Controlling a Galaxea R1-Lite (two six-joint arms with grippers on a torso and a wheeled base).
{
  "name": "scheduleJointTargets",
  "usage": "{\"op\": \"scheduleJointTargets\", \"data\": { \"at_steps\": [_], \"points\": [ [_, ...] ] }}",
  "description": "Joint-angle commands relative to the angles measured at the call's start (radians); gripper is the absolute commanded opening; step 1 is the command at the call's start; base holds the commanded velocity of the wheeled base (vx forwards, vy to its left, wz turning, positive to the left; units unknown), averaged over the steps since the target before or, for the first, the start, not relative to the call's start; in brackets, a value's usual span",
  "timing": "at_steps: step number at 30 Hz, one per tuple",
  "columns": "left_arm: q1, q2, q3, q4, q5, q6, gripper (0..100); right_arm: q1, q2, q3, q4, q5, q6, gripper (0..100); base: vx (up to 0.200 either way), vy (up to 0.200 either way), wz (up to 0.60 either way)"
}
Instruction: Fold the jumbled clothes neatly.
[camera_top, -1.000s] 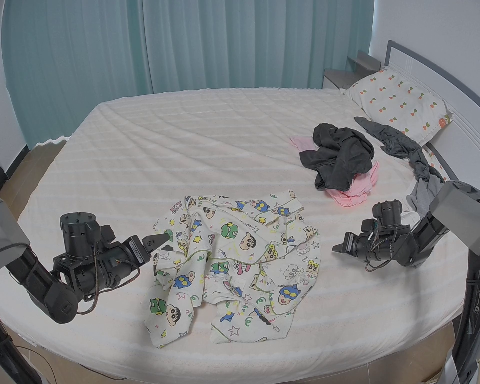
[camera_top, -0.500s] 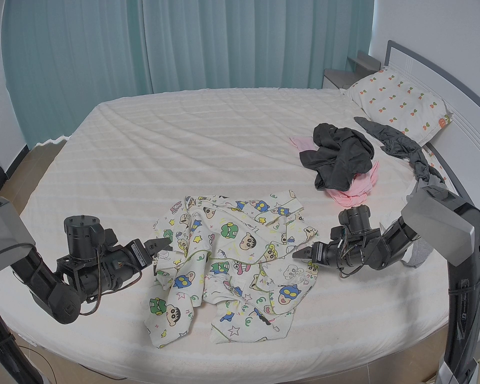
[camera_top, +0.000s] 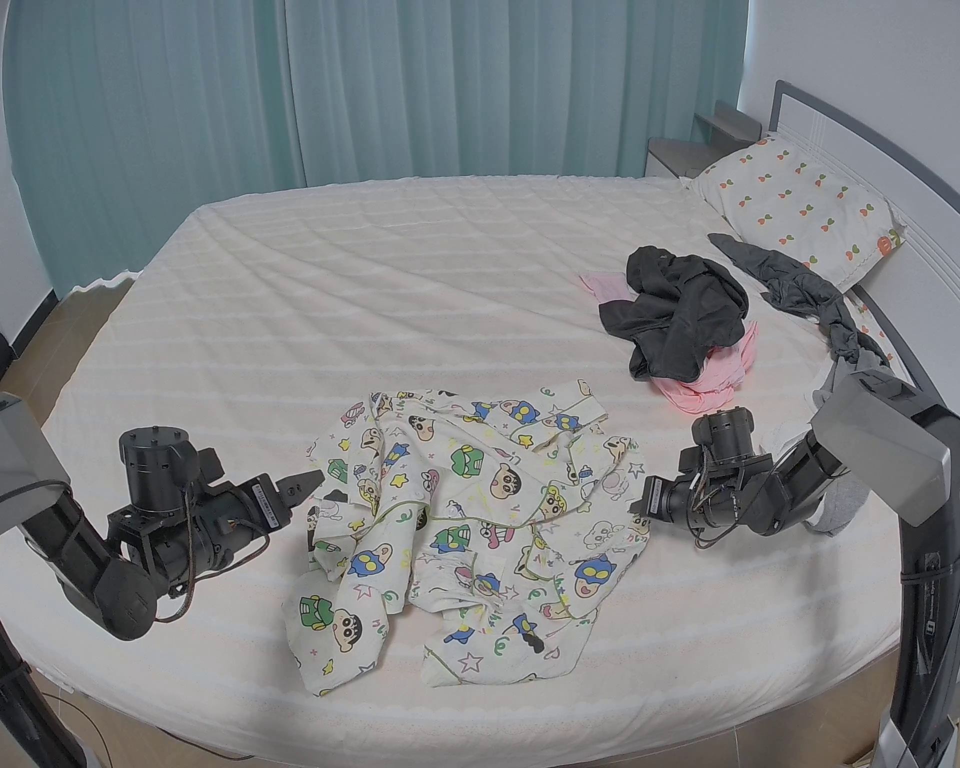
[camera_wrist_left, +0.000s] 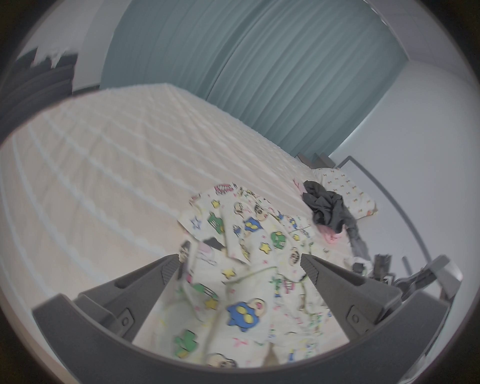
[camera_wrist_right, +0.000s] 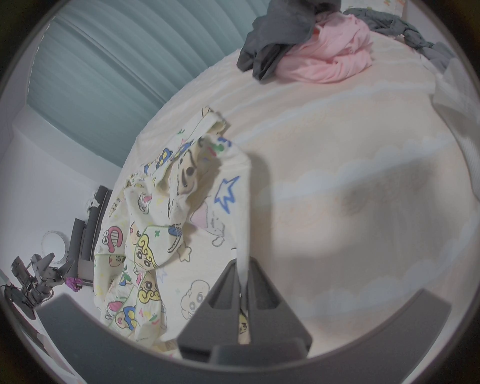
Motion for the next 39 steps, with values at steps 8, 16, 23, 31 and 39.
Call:
{"op": "scheduleJointTargets", "data": {
  "at_steps": [8, 16, 23, 31, 39],
  "points": [
    [0.109, -0.01, -0.005, -0.001, 0.015, 0.093, 100, -0.104, -0.06, 0.093, -0.186, -0.133, -0.024, 0, 0.0, 0.0, 0.0],
    [0.105, 0.037, -0.035, 0.004, -0.003, 0.084, 100, -0.147, -0.067, 0.124, -0.223, -0.166, -0.064, 0, 0.0, 0.0, 0.0],
    [0.049, 0.12, -0.156, 0.027, -0.005, -0.037, 100, -0.168, -0.073, 0.16, -0.301, -0.165, -0.082, 100, 0.0, 0.0, 0.0],
    [-0.009, 0.206, -0.439, 0.357, -0.014, -0.201, 100, -0.168, -0.256, 0.381, -0.42, -0.156, 0.07, 100, 0.0, 0.0, 0.0],
    [-0.017, 0.302, -0.607, 0.489, -0.013, -0.318, 100, -0.177, -0.326, 0.616, -0.721, -0.068, 0.229, 100, 0.0, 0.0, 0.0]
  ]
}}
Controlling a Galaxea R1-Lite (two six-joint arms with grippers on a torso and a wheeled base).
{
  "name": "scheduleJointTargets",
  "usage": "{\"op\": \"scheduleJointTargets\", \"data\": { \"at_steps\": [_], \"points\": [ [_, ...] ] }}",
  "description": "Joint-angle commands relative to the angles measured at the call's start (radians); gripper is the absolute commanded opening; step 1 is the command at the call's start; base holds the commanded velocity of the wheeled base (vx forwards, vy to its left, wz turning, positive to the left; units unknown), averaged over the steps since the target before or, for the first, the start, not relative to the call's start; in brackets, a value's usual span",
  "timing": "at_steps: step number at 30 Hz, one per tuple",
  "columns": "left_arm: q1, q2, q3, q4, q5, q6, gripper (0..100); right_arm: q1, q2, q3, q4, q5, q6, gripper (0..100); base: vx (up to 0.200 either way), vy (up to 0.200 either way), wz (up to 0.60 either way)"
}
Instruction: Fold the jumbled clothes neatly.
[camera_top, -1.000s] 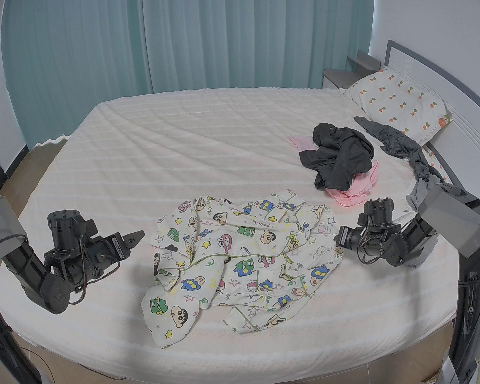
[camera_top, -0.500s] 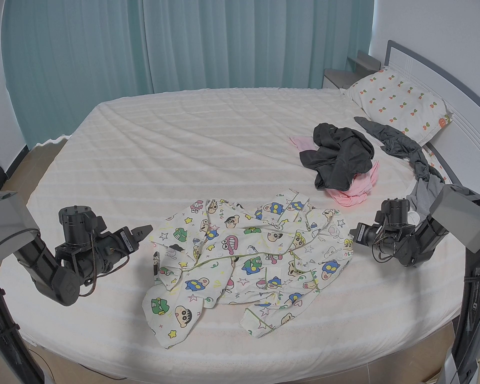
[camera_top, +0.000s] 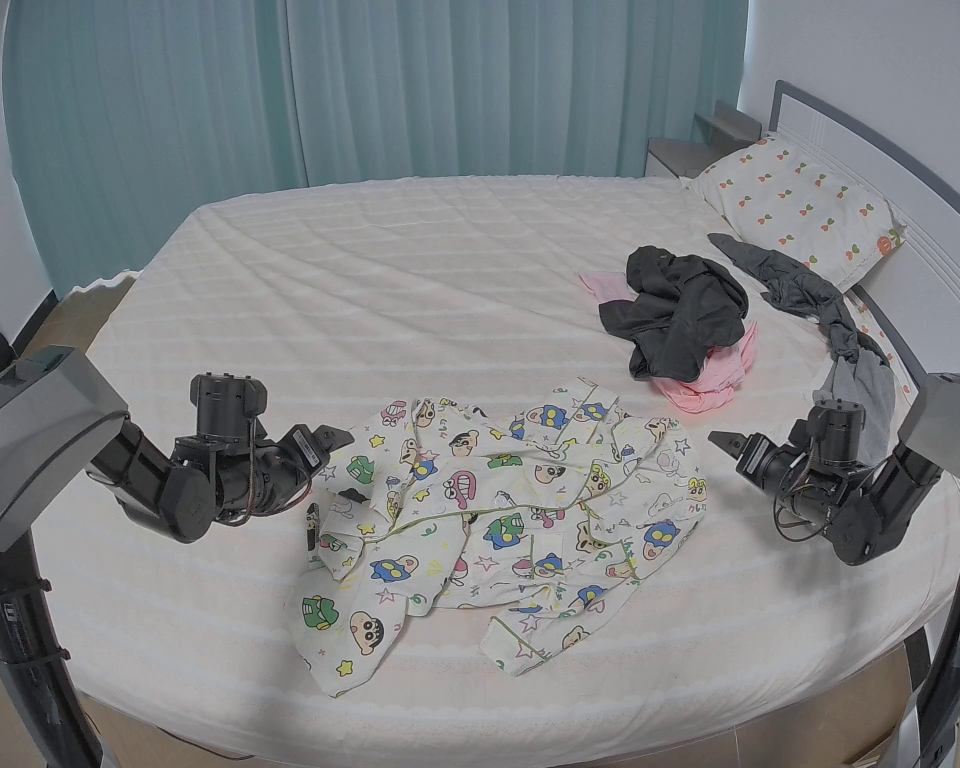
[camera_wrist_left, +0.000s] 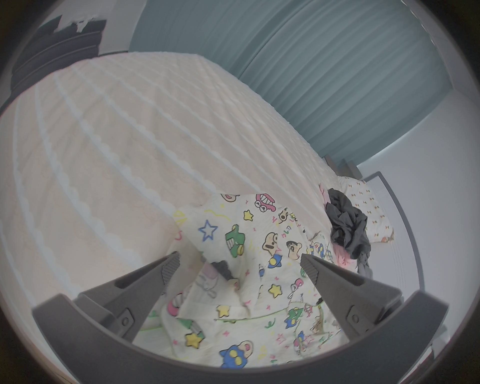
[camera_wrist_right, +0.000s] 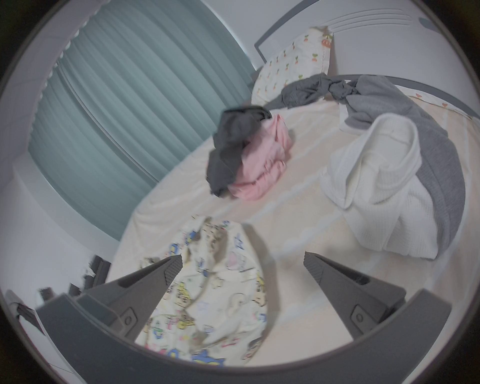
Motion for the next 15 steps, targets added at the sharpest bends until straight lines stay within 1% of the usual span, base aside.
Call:
{"op": "scheduleJointTargets", "data": {
  "at_steps": [1, 5, 15],
  "points": [
    [-0.015, 0.11, -0.125, 0.045, 0.0, -0.057, 100, -0.009, -0.069, 0.167, -0.17, 0.071, 0.067, 100, 0.0, 0.0, 0.0],
    [-0.027, 0.146, -0.142, 0.047, 0.012, -0.057, 100, -0.011, -0.061, 0.19, -0.218, 0.075, 0.067, 100, 0.0, 0.0, 0.0],
    [-0.032, 0.161, -0.147, 0.073, 0.014, -0.056, 100, -0.003, -0.063, 0.203, -0.219, 0.081, 0.07, 100, 0.0, 0.0, 0.0]
  ]
}}
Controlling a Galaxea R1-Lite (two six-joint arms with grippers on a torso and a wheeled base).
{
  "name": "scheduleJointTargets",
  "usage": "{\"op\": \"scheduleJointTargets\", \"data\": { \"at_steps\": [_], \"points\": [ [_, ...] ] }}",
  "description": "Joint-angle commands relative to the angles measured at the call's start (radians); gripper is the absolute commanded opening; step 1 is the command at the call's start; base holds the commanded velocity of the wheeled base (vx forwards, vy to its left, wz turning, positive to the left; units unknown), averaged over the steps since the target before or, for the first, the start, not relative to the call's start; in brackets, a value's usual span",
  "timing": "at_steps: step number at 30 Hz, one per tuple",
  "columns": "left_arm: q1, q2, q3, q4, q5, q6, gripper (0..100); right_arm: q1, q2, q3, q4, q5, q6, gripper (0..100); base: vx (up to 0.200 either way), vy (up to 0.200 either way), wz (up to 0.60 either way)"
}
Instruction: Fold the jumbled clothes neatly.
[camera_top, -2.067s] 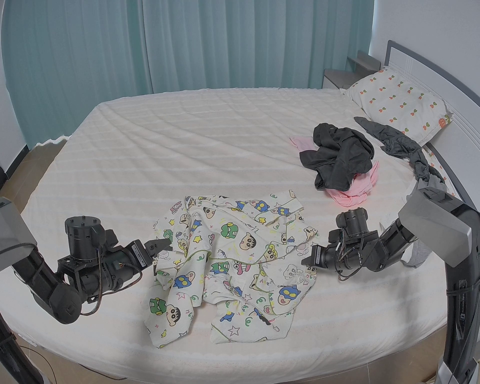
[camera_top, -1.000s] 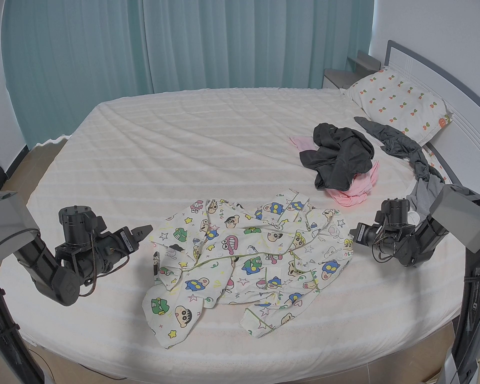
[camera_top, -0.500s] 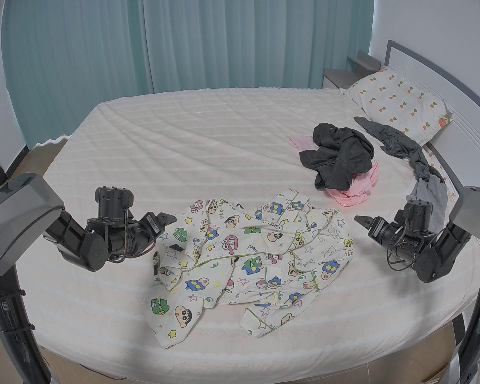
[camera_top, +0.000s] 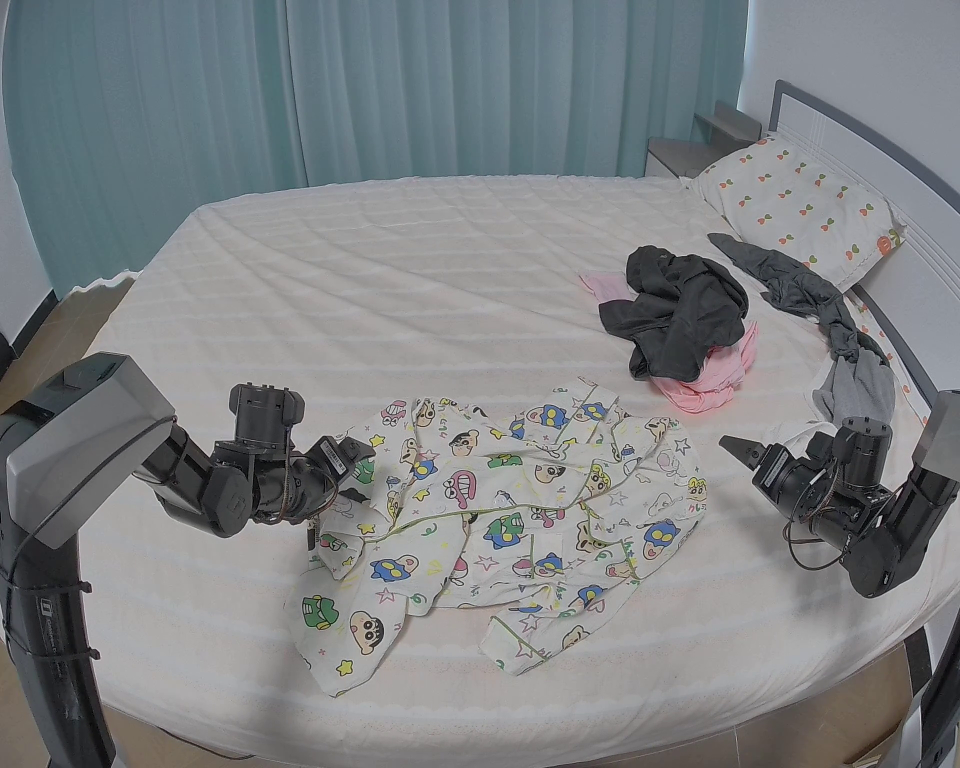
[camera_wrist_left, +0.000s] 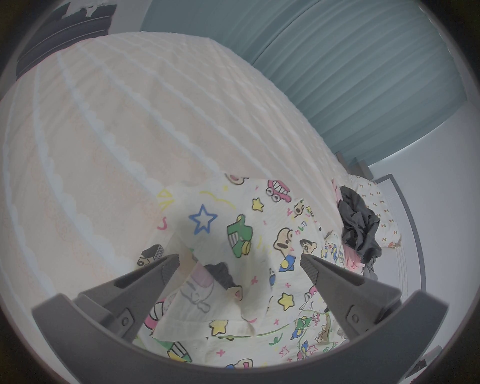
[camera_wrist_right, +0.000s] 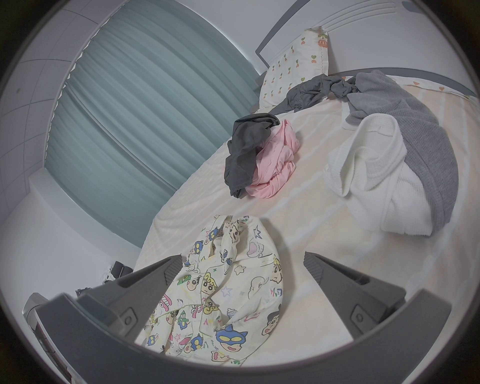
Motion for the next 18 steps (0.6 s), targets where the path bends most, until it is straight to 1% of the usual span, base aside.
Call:
{"op": "scheduleJointTargets", "data": {
  "at_steps": [1, 4, 8, 10, 11, 12, 14, 18],
  "points": [
    [-0.001, 0.035, -0.019, -0.005, 0.001, 0.001, 100, 0.003, -0.001, 0.004, -0.002, 0.001, 0.001, 100, 0.0, 0.0, 0.0],
    [0.001, 0.064, -0.054, -0.004, 0.024, 0.001, 100, 0.005, 0.002, 0.009, -0.002, 0.001, 0.001, 100, 0.0, 0.0, 0.0],
    [0.002, 0.115, -0.103, -0.002, 0.032, 0.001, 100, 0.014, 0.001, 0.015, -0.003, 0.001, 0.001, 100, 0.0, 0.0, 0.0],
    [0.002, 0.179, -0.175, -0.004, 0.072, 0.001, 100, 0.014, 0.002, 0.017, -0.003, 0.001, 0.001, 100, 0.0, 0.0, 0.0],
    [0.002, 0.184, -0.183, -0.004, 0.076, 0.001, 100, 0.014, 0.002, 0.017, -0.003, 0.001, 0.001, 100, 0.0, 0.0, 0.0],
    [0.002, 0.205, -0.209, -0.004, 0.095, 0.001, 0, 0.014, 0.004, 0.017, -0.003, 0.001, 0.001, 100, 0.0, 0.0, 0.0],
    [0.001, 0.227, -0.244, -0.005, 0.122, -0.001, 0, 0.014, 0.005, 0.018, -0.002, 0.001, 0.001, 100, 0.0, 0.0, 0.0],
    [0.002, 0.22, -0.264, -0.007, 0.138, -0.002, 0, 0.016, 0.005, 0.024, -0.003, 0.001, -0.001, 100, 0.0, 0.0, 0.0]
  ]
}}
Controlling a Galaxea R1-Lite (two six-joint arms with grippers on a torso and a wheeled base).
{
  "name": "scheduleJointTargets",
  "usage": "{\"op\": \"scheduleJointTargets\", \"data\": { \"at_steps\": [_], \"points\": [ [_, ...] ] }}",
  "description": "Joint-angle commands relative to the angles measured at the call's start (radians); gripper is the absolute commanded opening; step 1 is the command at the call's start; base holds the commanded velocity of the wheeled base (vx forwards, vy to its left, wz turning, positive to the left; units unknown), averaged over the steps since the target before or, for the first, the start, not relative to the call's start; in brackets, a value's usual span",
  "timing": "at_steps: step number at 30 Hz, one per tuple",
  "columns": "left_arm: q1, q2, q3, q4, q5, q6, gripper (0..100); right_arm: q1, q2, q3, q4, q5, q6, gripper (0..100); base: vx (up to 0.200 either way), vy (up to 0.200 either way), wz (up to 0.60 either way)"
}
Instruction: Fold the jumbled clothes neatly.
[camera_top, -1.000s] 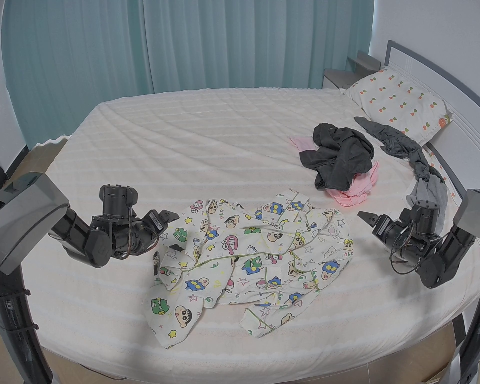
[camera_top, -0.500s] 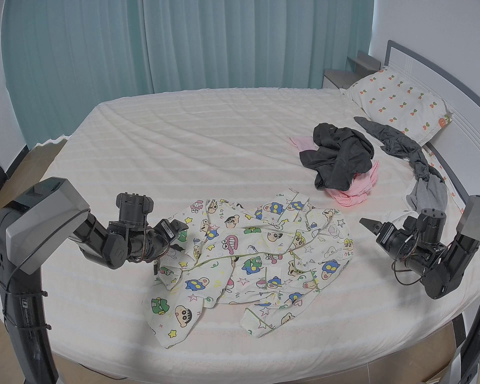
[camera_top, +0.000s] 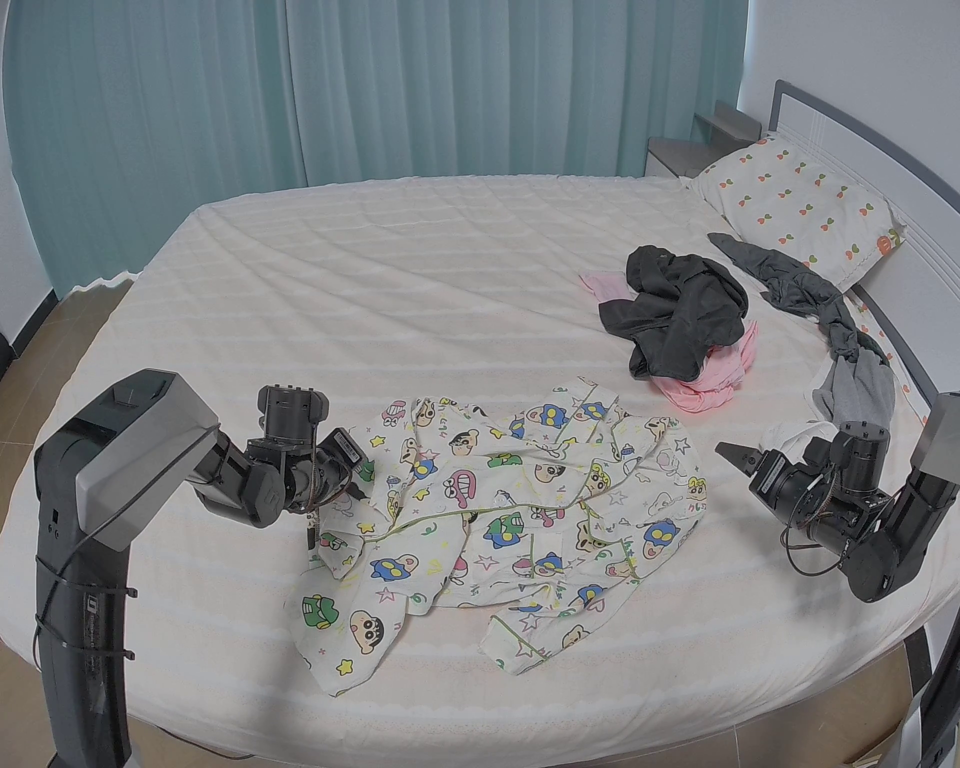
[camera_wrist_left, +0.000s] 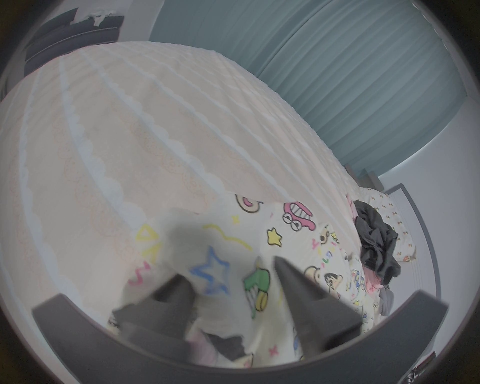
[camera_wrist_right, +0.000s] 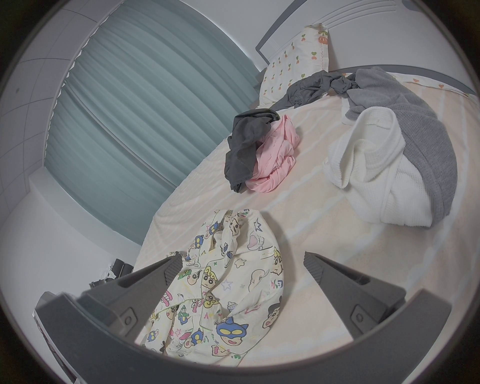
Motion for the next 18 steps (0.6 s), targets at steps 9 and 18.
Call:
{"op": "scheduleJointTargets", "data": {
  "at_steps": [9, 18],
  "points": [
    [0.054, -0.041, -0.102, 0.003, 0.019, -0.002, 0, 0.035, 0.005, 0.026, -0.001, 0.0, -0.007, 100, 0.0, 0.0, 0.0],
    [0.157, 0.029, -0.413, 0.138, 0.009, -0.001, 0, 0.036, 0.068, 0.047, -0.107, -0.006, -0.013, 100, 0.0, 0.0, 0.0]
  ]
}}
